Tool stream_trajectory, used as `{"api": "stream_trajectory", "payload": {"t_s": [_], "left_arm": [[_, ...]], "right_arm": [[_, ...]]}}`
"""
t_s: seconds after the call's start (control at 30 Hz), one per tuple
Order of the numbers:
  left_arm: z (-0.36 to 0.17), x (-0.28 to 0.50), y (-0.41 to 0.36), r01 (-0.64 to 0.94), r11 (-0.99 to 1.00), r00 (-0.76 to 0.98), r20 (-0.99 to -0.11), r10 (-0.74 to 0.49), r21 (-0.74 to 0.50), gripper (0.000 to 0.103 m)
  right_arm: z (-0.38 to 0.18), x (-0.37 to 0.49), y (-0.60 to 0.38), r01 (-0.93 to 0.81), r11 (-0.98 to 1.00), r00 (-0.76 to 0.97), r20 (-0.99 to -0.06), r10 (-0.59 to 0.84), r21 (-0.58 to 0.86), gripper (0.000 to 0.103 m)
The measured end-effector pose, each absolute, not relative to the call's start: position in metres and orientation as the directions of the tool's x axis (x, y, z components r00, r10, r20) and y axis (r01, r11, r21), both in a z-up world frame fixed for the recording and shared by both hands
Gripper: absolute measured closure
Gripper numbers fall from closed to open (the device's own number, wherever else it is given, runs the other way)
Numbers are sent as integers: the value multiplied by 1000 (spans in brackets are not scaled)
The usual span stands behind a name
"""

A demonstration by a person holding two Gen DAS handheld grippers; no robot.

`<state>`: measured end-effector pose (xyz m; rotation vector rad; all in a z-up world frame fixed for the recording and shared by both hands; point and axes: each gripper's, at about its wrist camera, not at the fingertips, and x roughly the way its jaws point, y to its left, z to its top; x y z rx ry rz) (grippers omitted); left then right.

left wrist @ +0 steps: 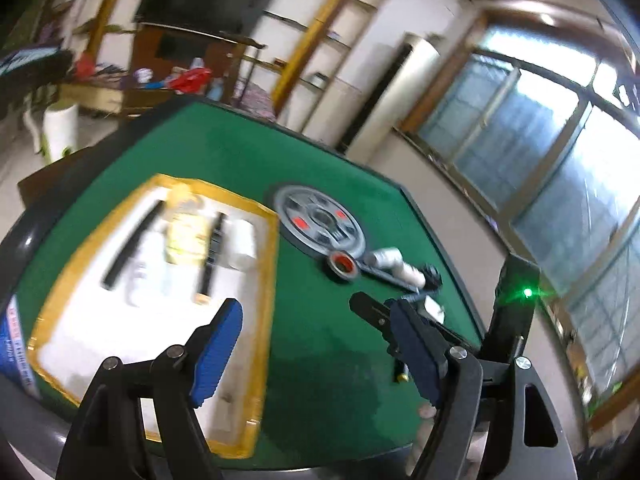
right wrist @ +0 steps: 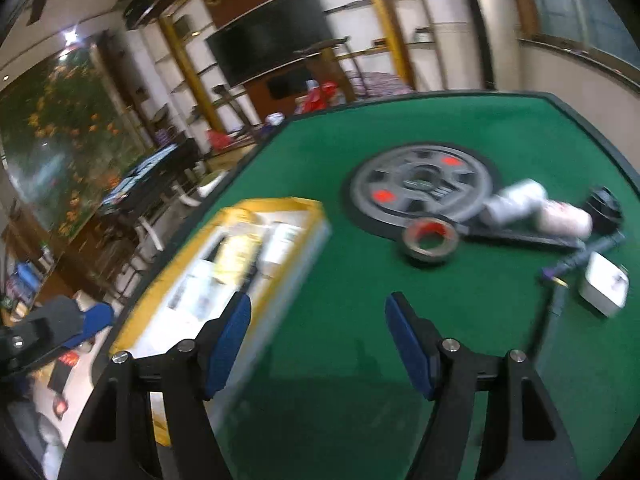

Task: Organize rigid objects
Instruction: 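Open both tools in the tray and move them back over the pile, then grasp the black tape roll by its rim with the left tool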

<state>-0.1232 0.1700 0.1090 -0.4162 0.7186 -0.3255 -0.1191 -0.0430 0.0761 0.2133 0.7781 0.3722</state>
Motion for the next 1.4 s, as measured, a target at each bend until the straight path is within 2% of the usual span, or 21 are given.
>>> {"api": "stream_trajectory", "payload": {"t_s": [0.17,0.43,0.6,0.73,0.8,0.83,0.87,0.97,1.2,1.27,1.4], "left_arm": [[102,-121,136,181,890,655,-624,-426,-418,23],[100,-114,89,229,920,631,-672,-388,-317,23],[92,-75,54,254,935,636,-687,-353,-246,23],[76,-18,38,239,946,618,-716,-324,-221,24],[66,10,29,246,945,581,-747,-324,-218,43],[59,22,24,247,946,564,-762,-318,-212,69],[52,35,20,232,952,547,-782,-298,-200,82],[39,55,15,214,951,525,-794,-306,-224,82],[20,77,2,218,961,514,-818,-260,-168,82],[16,79,0,224,962,515,-819,-255,-158,85],[13,72,-13,258,965,545,-818,-184,-45,90]], "right_arm": [[72,-122,-102,-166,915,688,-621,375,368,34],[72,-111,-212,49,950,811,-567,142,309,34],[54,-100,-254,122,934,825,-557,93,337,34],[40,-92,-272,137,897,806,-574,145,419,34],[38,-91,-275,139,890,803,-575,156,435,34],[36,-90,-276,135,887,799,-578,166,442,34],[33,-89,-277,130,883,792,-583,181,450,34],[31,-86,-273,112,878,775,-594,215,465,34],[28,-82,-263,77,884,753,-608,251,460,34],[27,-82,-260,76,888,750,-613,249,454,34],[26,-82,-260,82,889,744,-621,247,451,34]]}}
